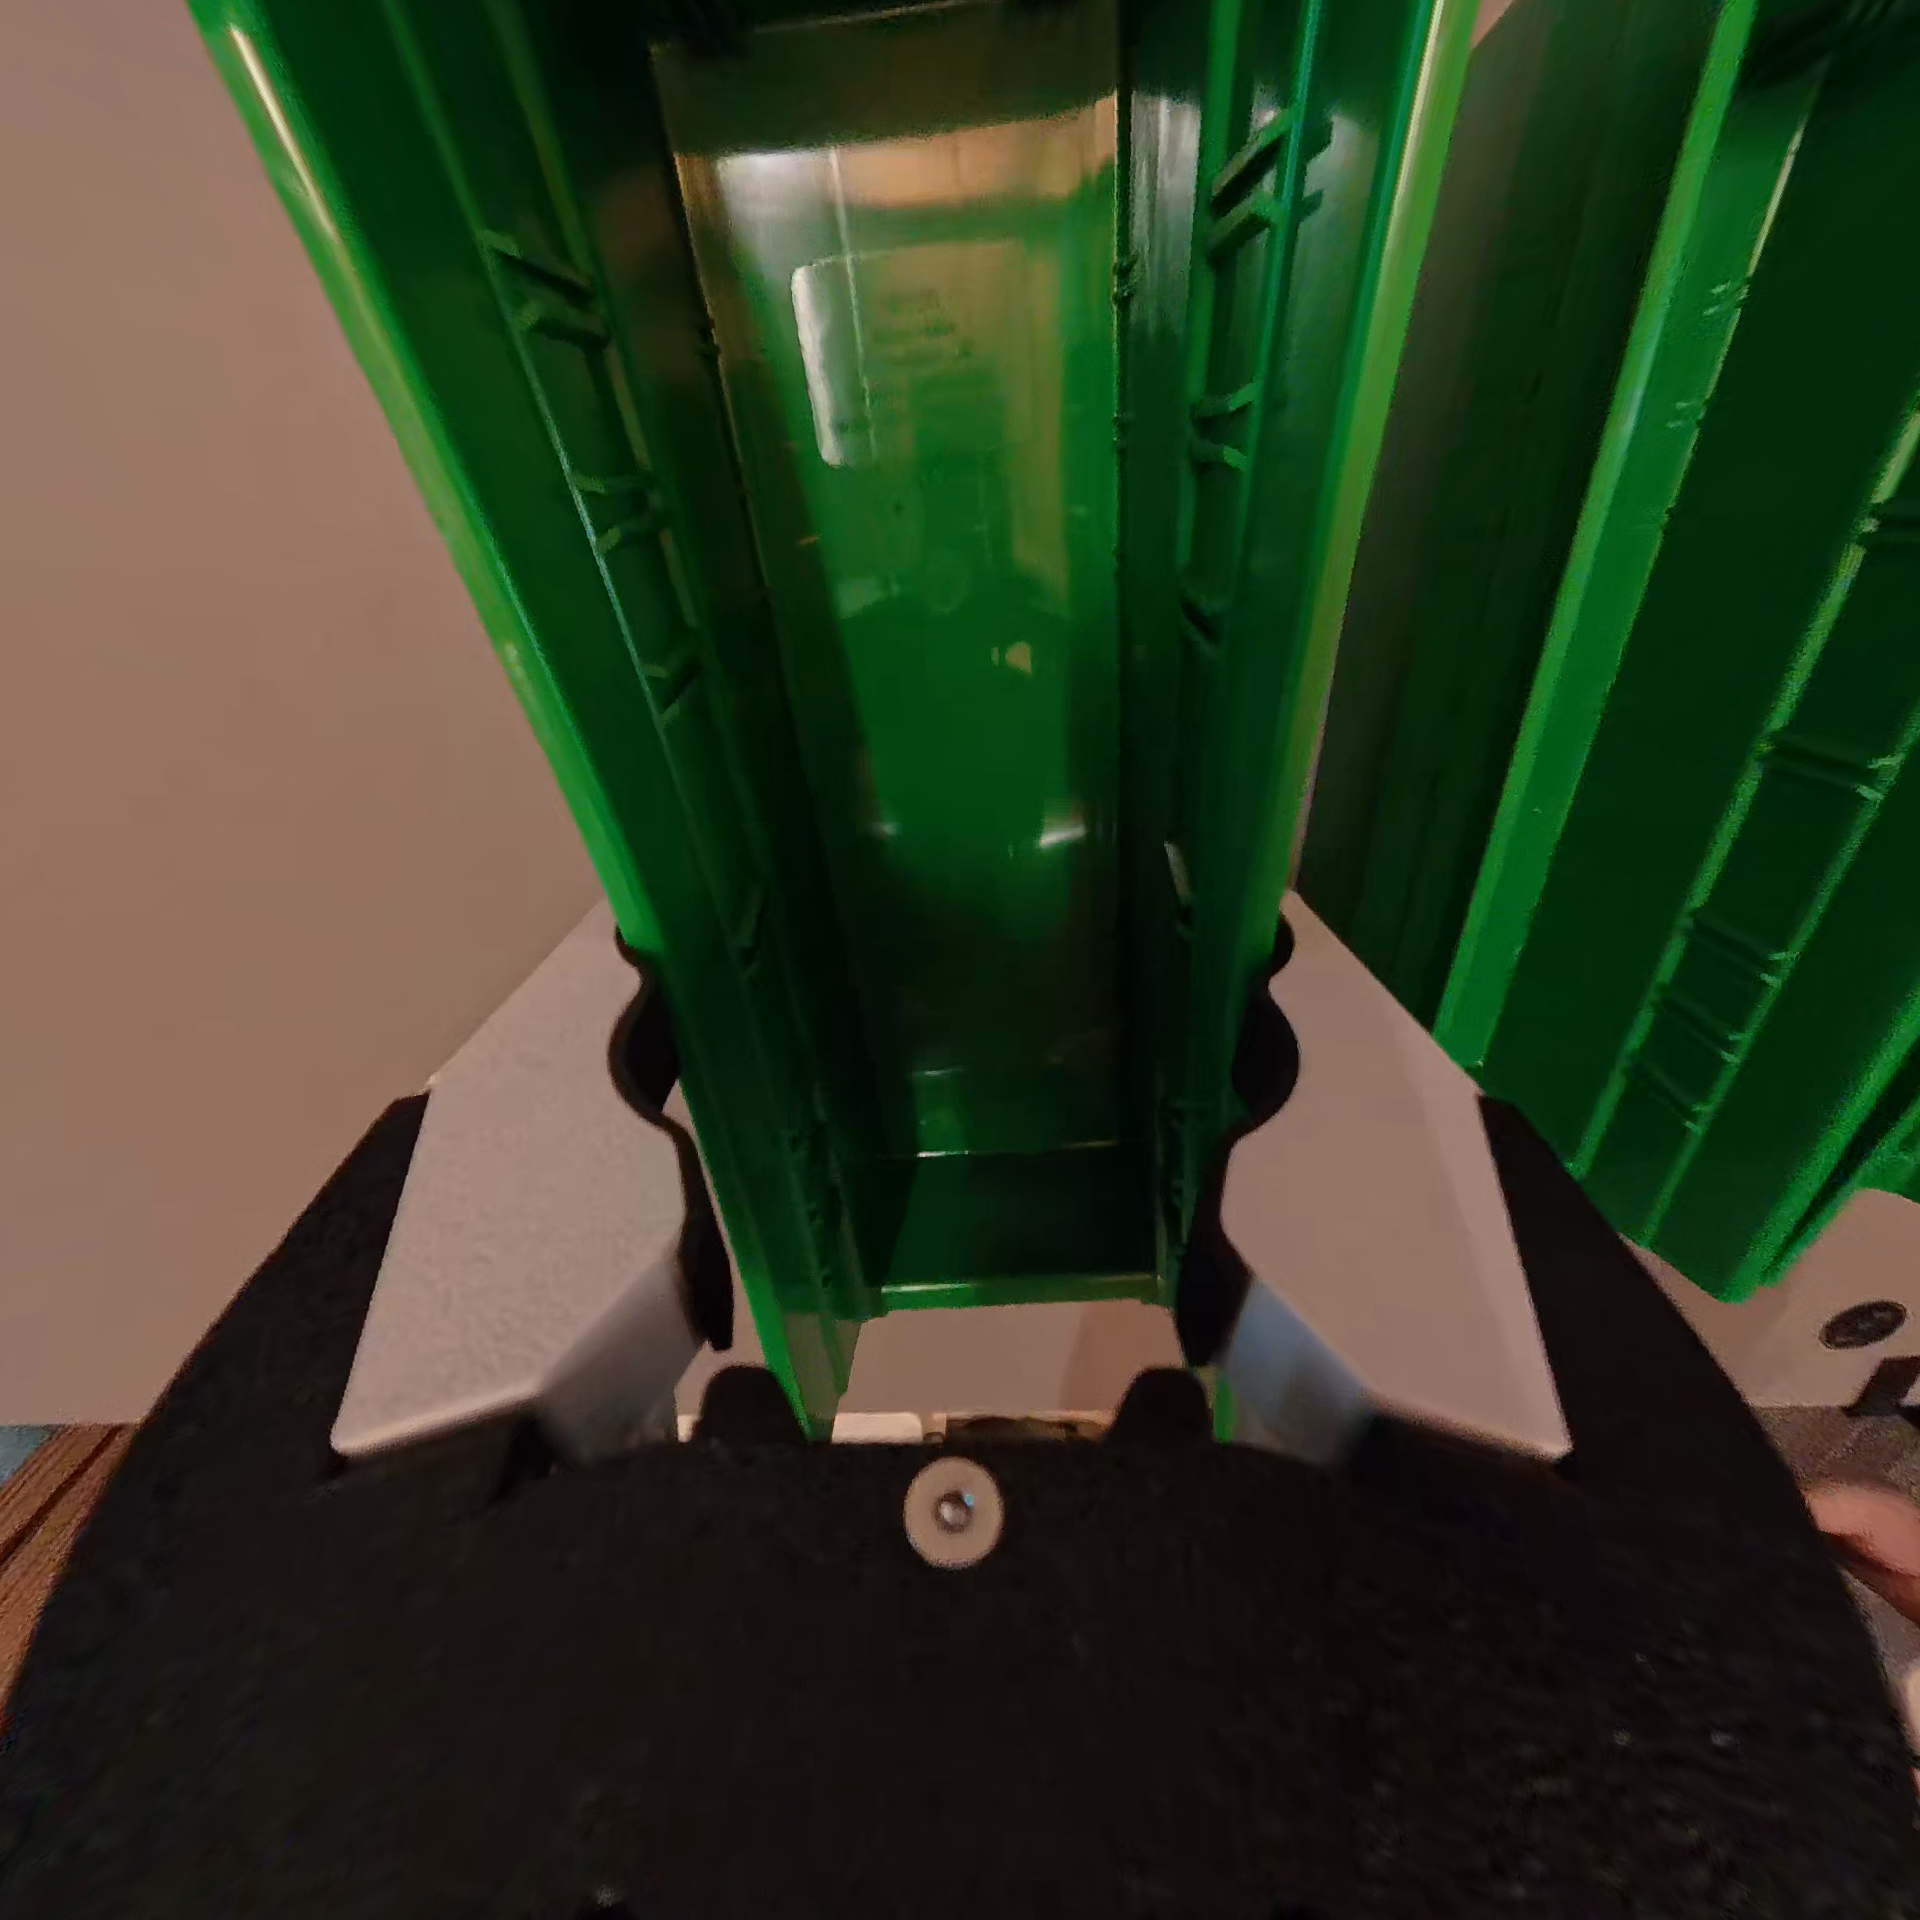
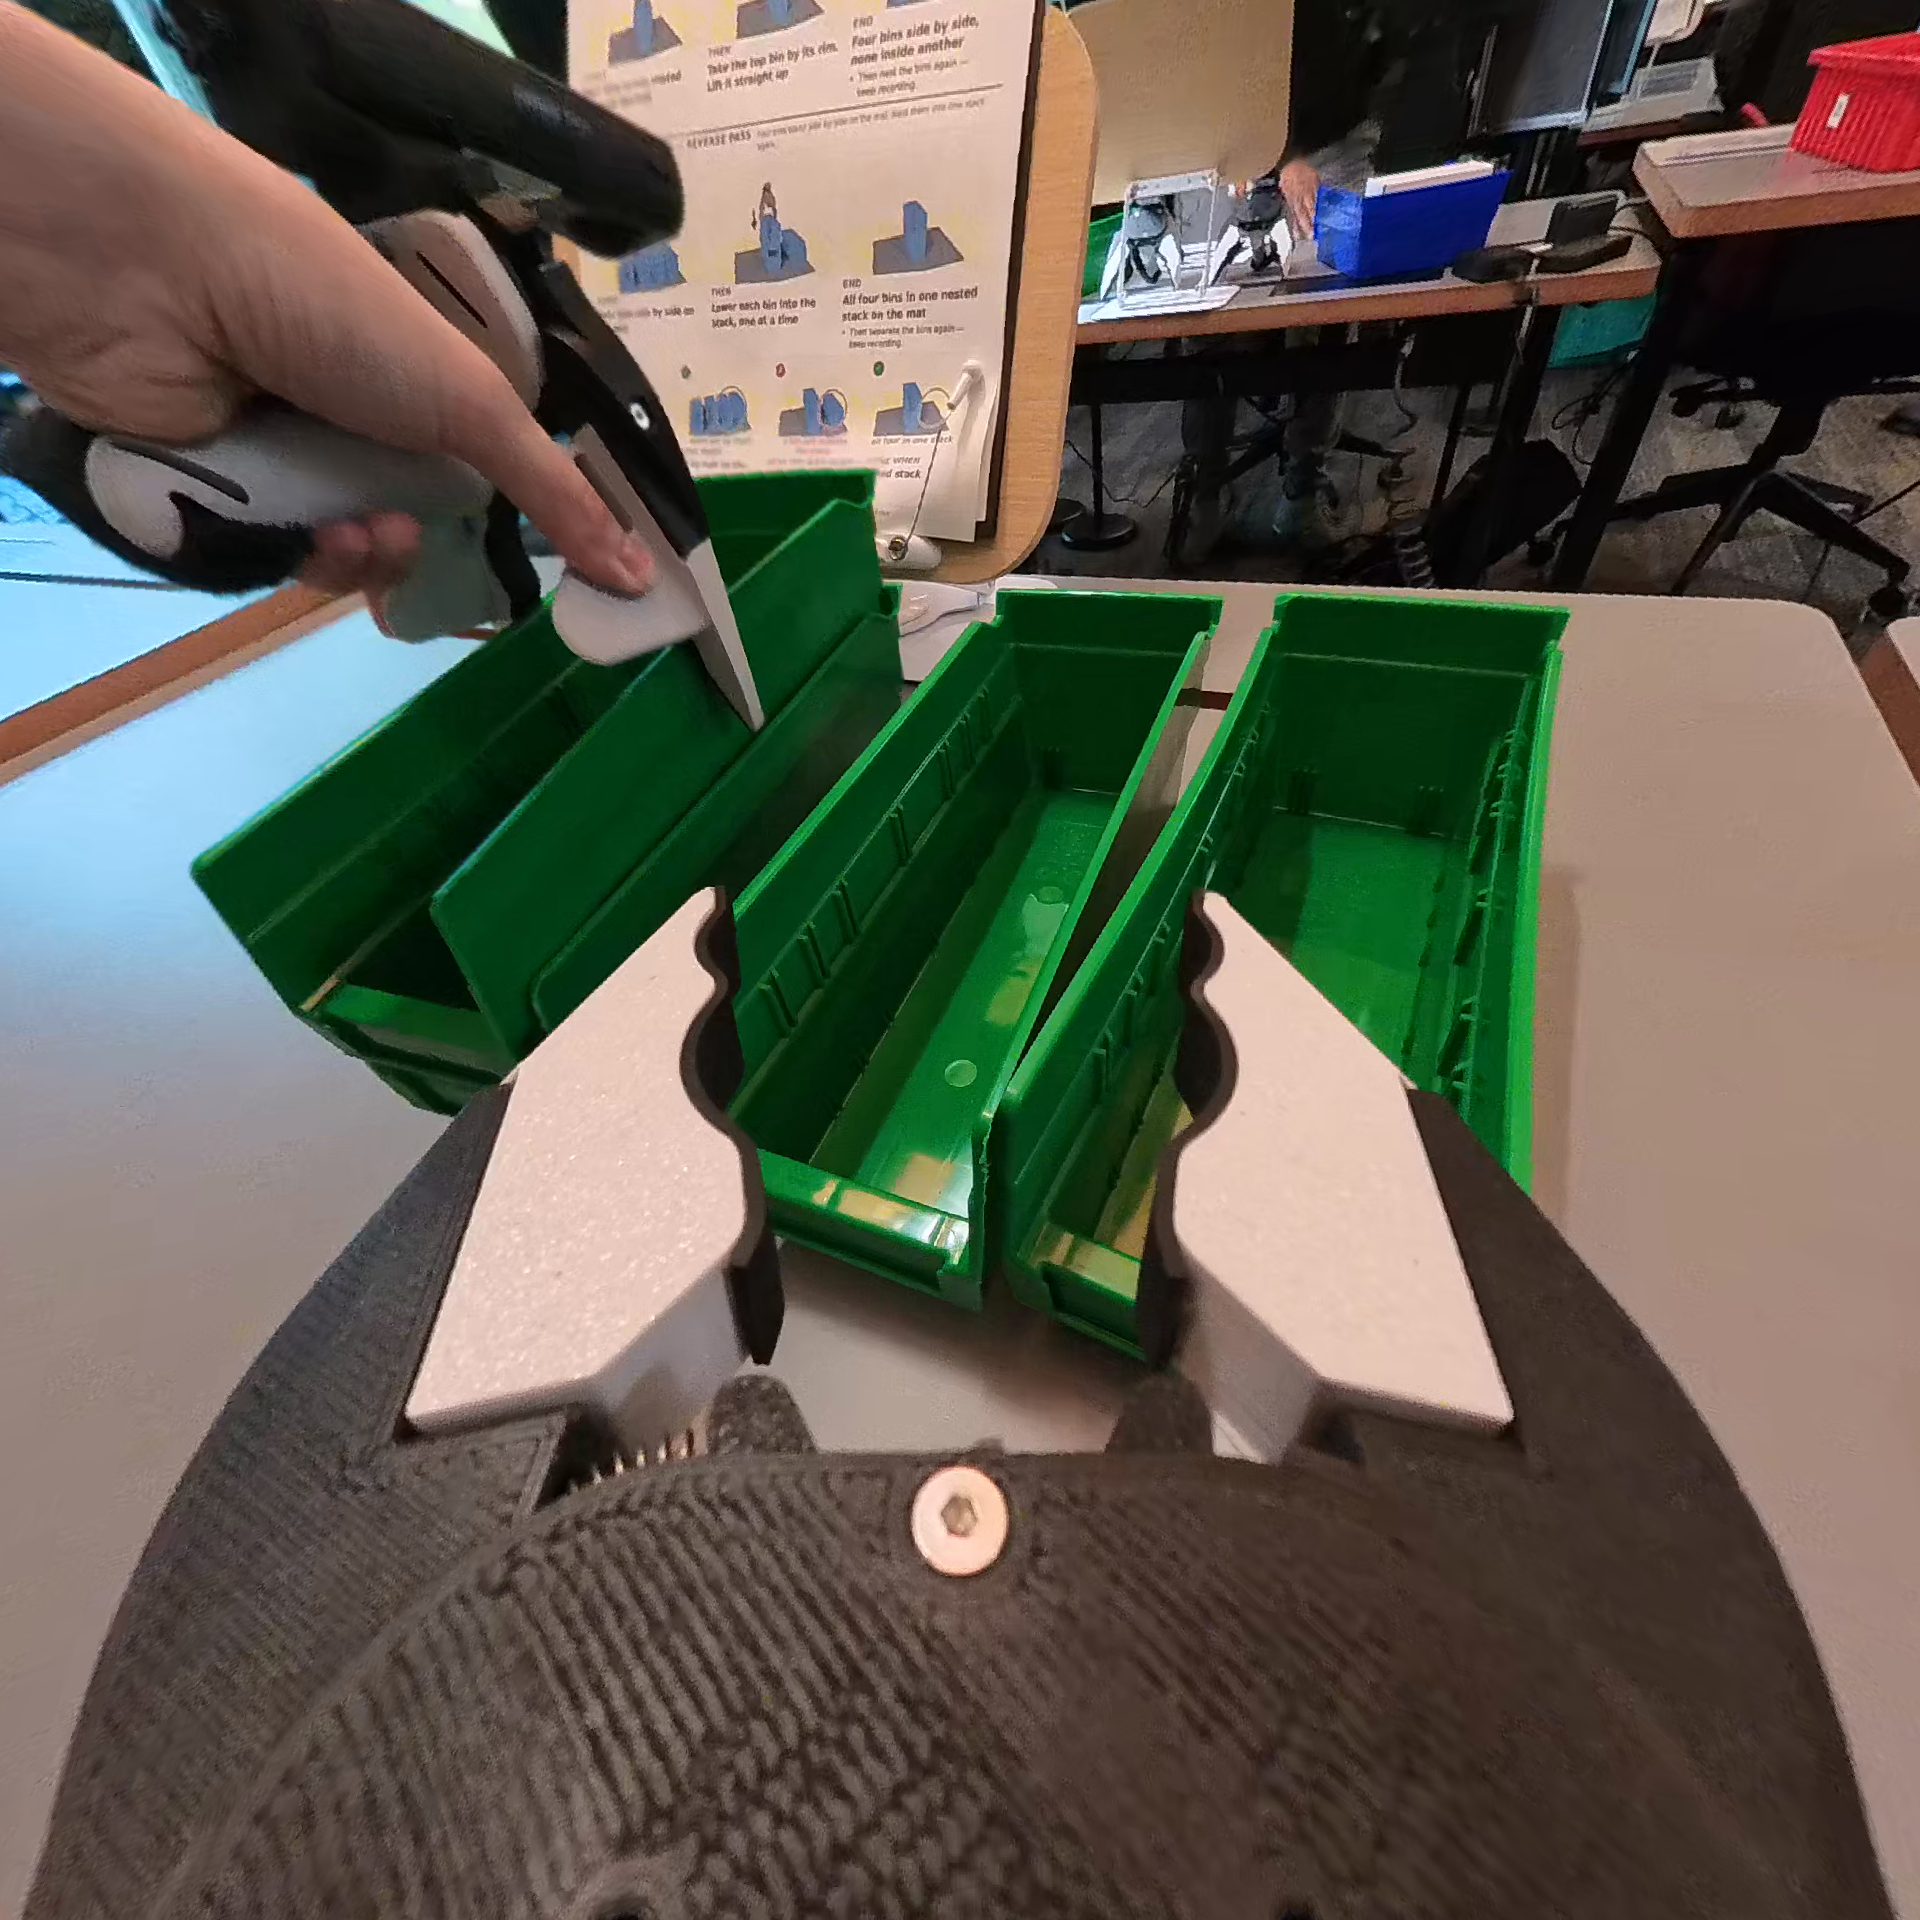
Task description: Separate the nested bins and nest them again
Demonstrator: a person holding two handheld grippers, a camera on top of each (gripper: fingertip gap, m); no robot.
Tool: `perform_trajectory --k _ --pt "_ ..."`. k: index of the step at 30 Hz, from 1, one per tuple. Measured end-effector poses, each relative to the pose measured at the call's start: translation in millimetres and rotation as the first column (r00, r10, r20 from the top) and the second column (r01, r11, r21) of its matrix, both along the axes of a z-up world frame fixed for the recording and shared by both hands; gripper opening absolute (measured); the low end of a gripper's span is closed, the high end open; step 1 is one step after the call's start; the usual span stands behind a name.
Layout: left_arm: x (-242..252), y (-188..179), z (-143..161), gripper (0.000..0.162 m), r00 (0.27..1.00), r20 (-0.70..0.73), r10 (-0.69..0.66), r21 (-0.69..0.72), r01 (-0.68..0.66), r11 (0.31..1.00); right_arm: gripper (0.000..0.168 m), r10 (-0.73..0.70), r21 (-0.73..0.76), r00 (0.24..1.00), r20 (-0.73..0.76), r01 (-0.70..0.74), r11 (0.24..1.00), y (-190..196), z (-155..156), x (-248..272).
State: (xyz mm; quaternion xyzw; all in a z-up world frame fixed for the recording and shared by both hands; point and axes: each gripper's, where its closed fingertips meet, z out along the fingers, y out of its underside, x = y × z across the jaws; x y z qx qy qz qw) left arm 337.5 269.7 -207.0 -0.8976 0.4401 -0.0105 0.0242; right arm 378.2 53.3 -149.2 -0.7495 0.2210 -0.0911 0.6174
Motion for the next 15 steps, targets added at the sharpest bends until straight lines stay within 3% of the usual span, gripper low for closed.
perform_trajectory --k 4,15 --pt "3 4 -16 0.112 1.000 0.011 -0.003 -0.003 0.003 1.000 0.085 0.002 -0.010 1.000 -0.006 -0.002 1.000 2 -4 1" --pt "0 13 -21 0.119 0.998 0.030 -0.048 -0.002 0.048 0.999 0.087 0.023 -0.039 1.000 -0.006 -0.024 0.999 13 -11 -4"
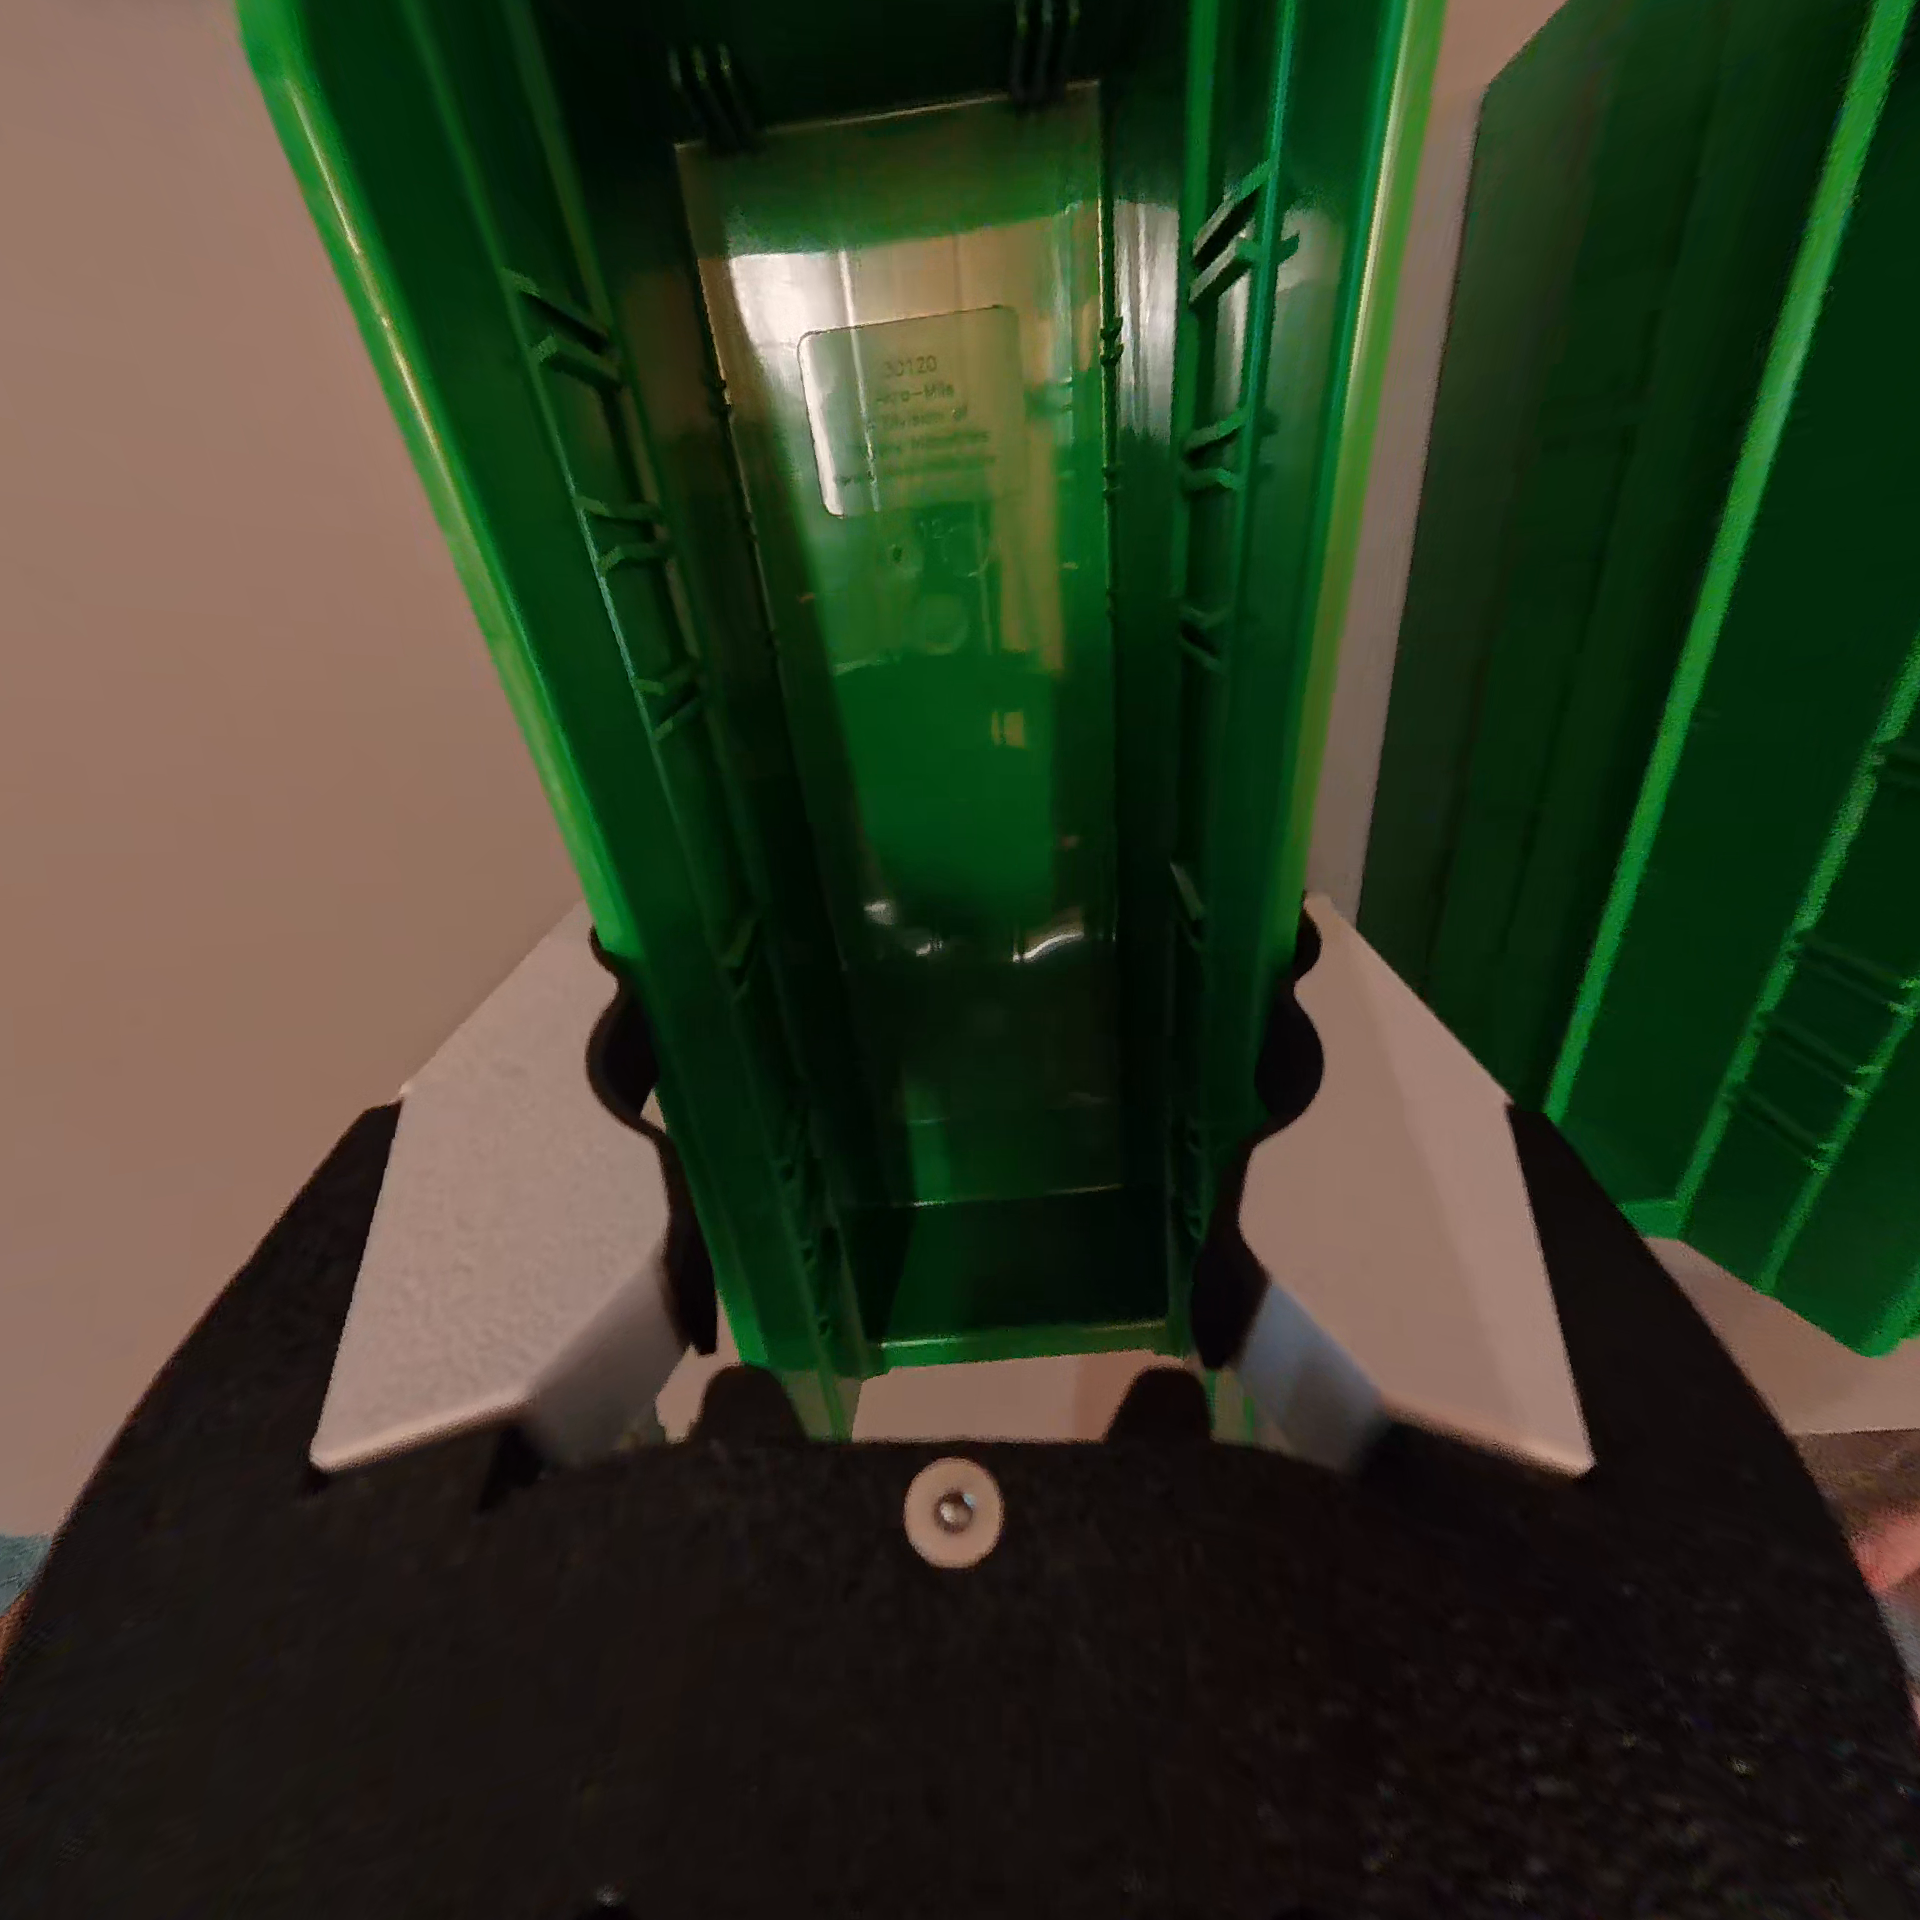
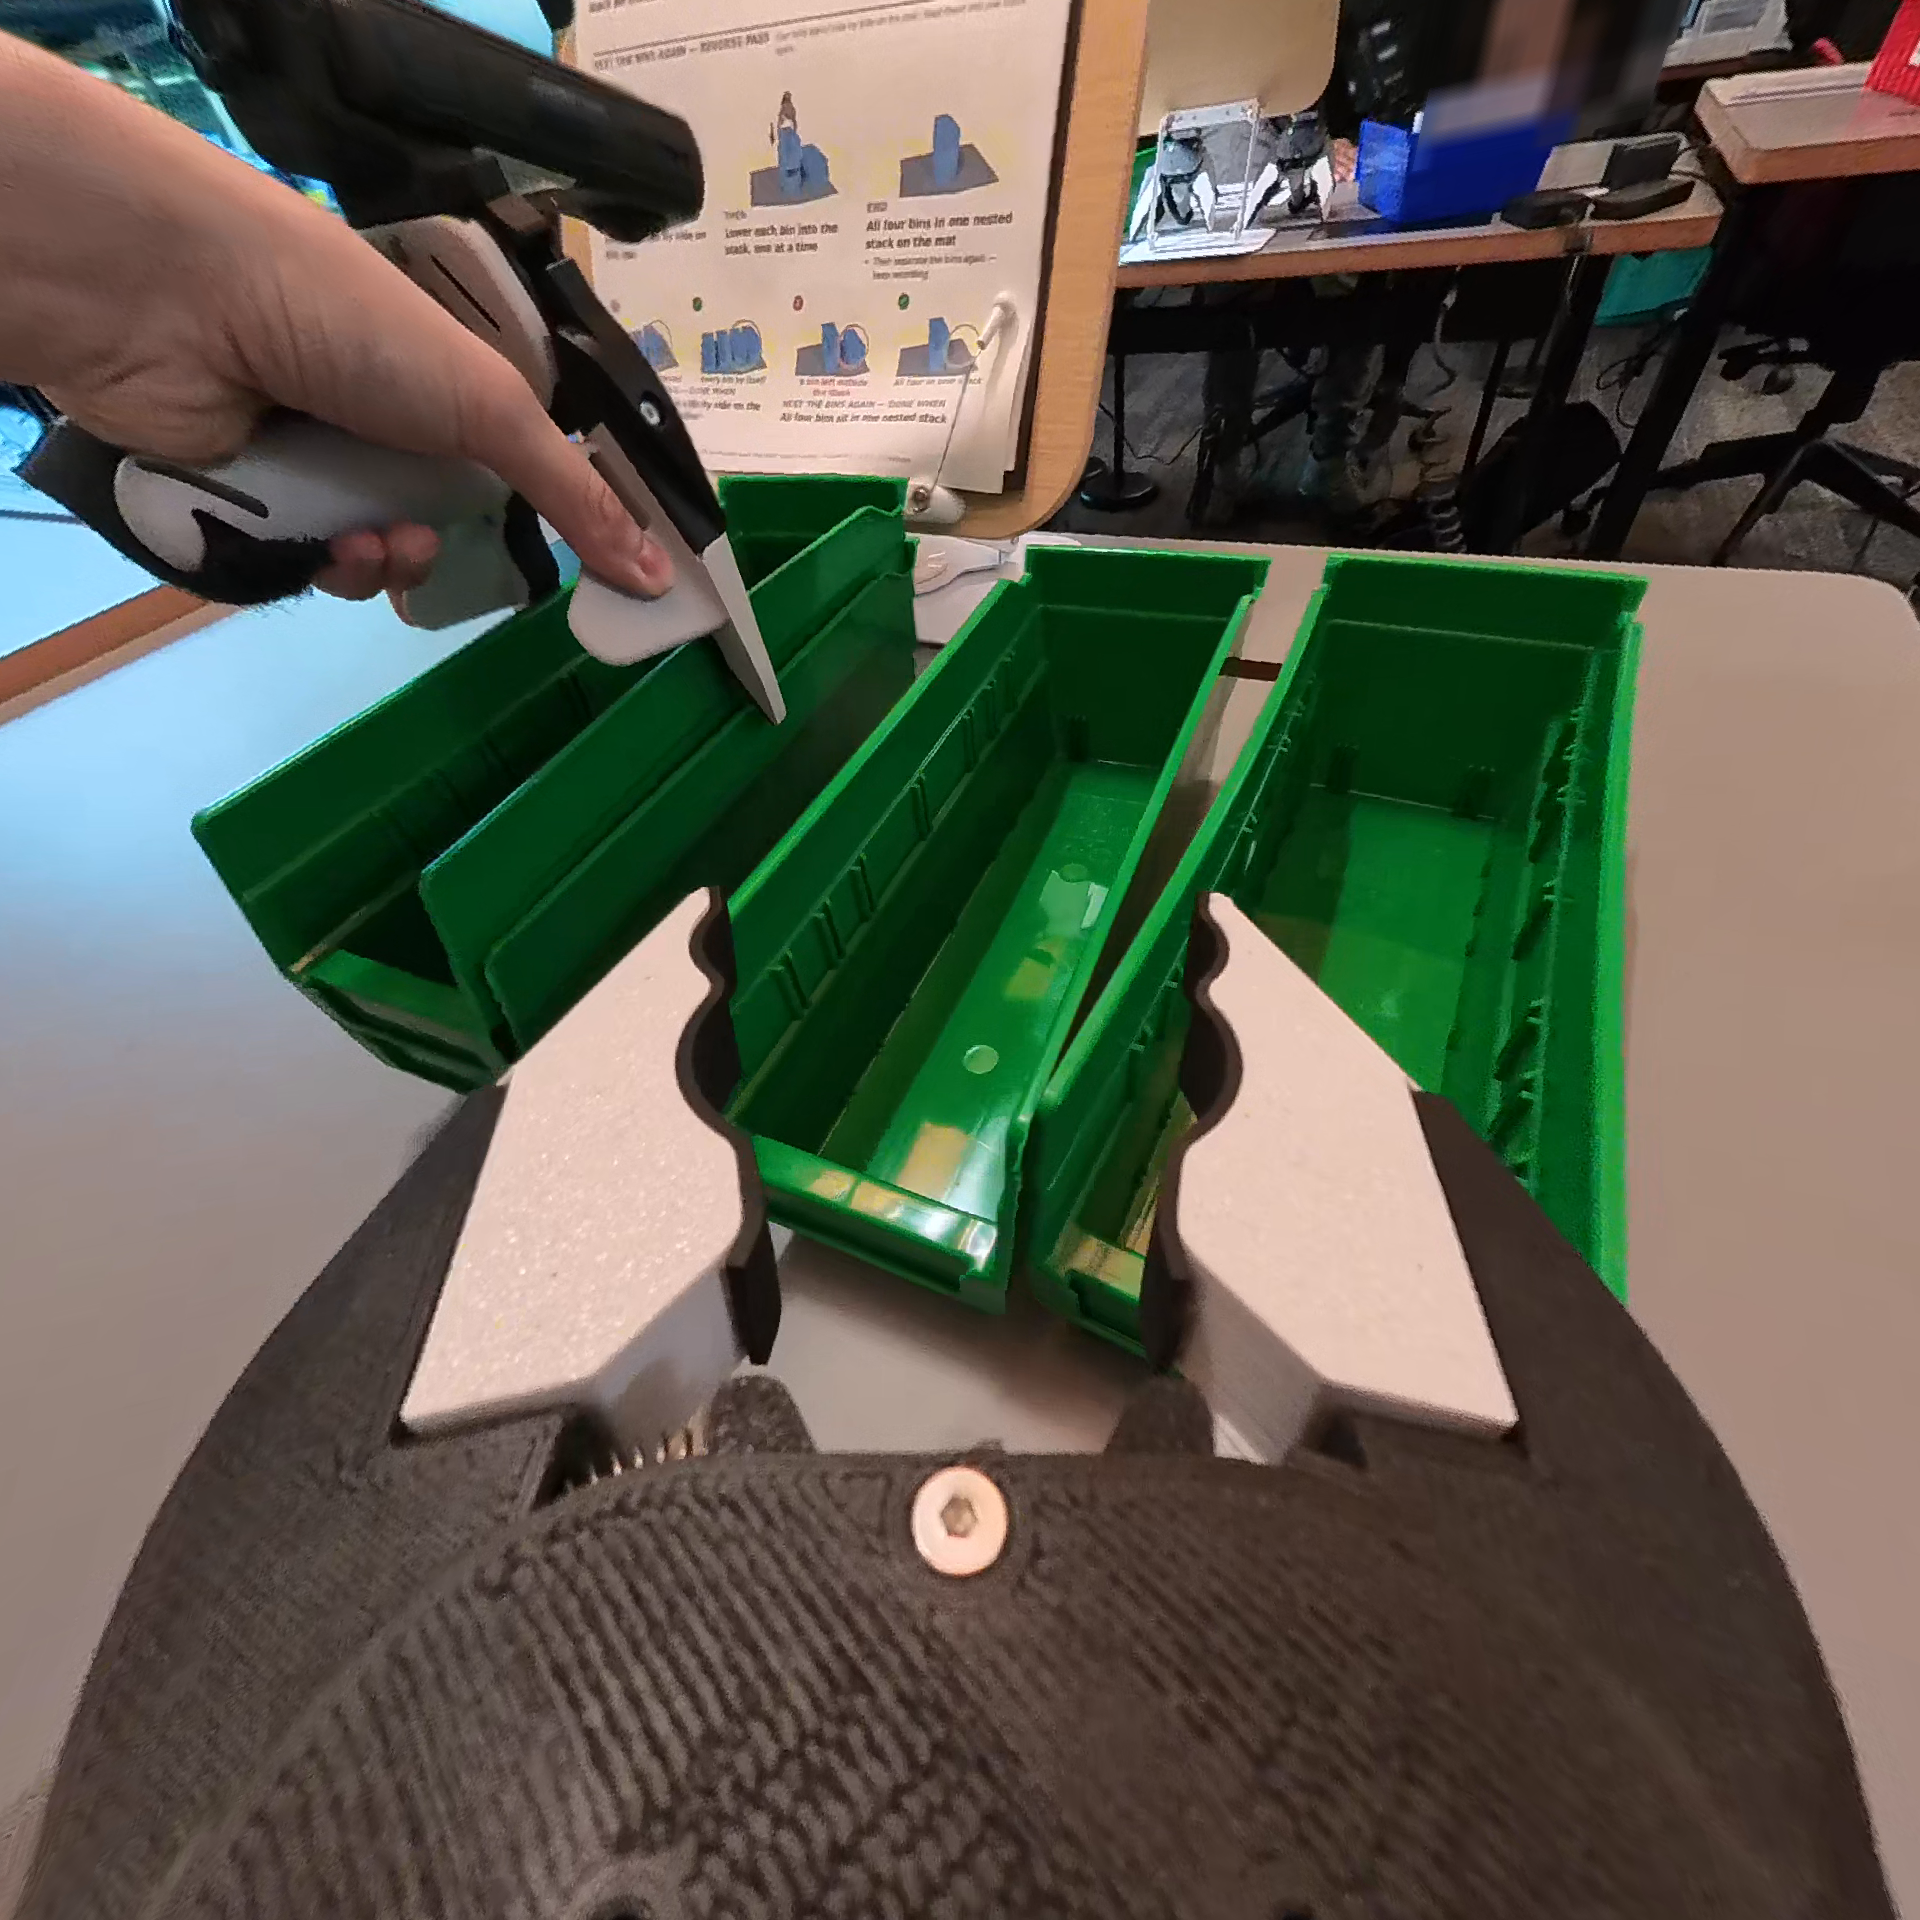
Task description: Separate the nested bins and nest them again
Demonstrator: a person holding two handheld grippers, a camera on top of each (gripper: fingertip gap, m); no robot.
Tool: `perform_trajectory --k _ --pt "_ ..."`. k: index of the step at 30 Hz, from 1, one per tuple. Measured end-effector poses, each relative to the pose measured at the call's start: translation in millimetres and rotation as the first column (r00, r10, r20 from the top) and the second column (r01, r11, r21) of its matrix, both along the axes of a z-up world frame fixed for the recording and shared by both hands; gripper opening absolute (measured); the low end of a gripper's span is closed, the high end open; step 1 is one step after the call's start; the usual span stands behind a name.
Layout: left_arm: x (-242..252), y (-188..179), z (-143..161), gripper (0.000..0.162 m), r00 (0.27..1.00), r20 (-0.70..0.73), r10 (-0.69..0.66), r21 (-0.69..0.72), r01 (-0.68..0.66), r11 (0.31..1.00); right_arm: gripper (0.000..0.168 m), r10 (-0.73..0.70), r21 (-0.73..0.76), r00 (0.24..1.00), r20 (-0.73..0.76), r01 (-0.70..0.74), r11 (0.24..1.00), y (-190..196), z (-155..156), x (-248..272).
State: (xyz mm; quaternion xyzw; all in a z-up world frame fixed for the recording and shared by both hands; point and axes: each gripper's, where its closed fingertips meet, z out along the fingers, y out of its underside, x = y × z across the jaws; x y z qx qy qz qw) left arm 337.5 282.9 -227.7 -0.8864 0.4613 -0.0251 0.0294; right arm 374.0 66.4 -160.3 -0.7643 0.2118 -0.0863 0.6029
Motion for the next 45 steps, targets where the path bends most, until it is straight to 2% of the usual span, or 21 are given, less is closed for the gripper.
perform_trajectory --k 8,11,14,18,24,27,32,35,39,45 --pt "-2 11 -3 0.132 0.998 0.037 -0.043 0.041 0.041 0.998 0.099 -0.028 0.013 1.000 0.004 0.027 1.000 3 4 -1" --pt "0 14 -4 0.135 0.996 0.055 -0.075 0.046 0.072 0.996 0.103 -0.057 0.002 0.998 0.002 0.057 0.998 -6 1 -5" --pt "2 15 -5 0.139 0.992 0.079 -0.094 0.047 0.090 0.995 0.106 -0.112 -0.033 0.994 0.008 0.112 0.993 -24 -15 -10" --pt "3 14 -3 0.136 0.992 0.074 -0.101 0.054 0.097 0.994 0.108 -0.164 -0.049 0.986 0.018 0.165 0.985 -43 -23 -5" --pt "17 10 28 0.133 0.989 0.099 -0.112 0.086 0.104 0.991 0.109 -0.202 -0.005 0.977 0.066 0.202 0.979 -55 -4 6" --pt "36 -12 47 0.128 0.977 0.144 -0.158 0.073 0.149 0.986 0.109 -0.184 0.021 0.982 0.035 0.183 0.983 -52 -3 6" --pt "77 -81 67 0.126 0.943 0.234 -0.235 0.009 0.240 0.971 0.108 -0.175 -0.003 0.984 0.033 0.175 0.984 -51 -8 6" --pt "89 -103 62 0.127 0.940 0.198 -0.278 0.053 0.273 0.961 0.108 -0.174 0.002 0.984 0.034 0.175 0.985 -53 -7 6" --pt "104 -123 48 0.127 0.952 0.201 -0.229 0.026 0.229 0.973 0.107 -0.186 0.020 0.982 0.027 0.186 0.982 -60 -4 8" --pt "106 -119 23 0.124 0.967 0.138 -0.213 0.072 0.204 0.976 0.105 -0.193 0.037 0.981 0.004 0.193 0.980 -66 -5 13"
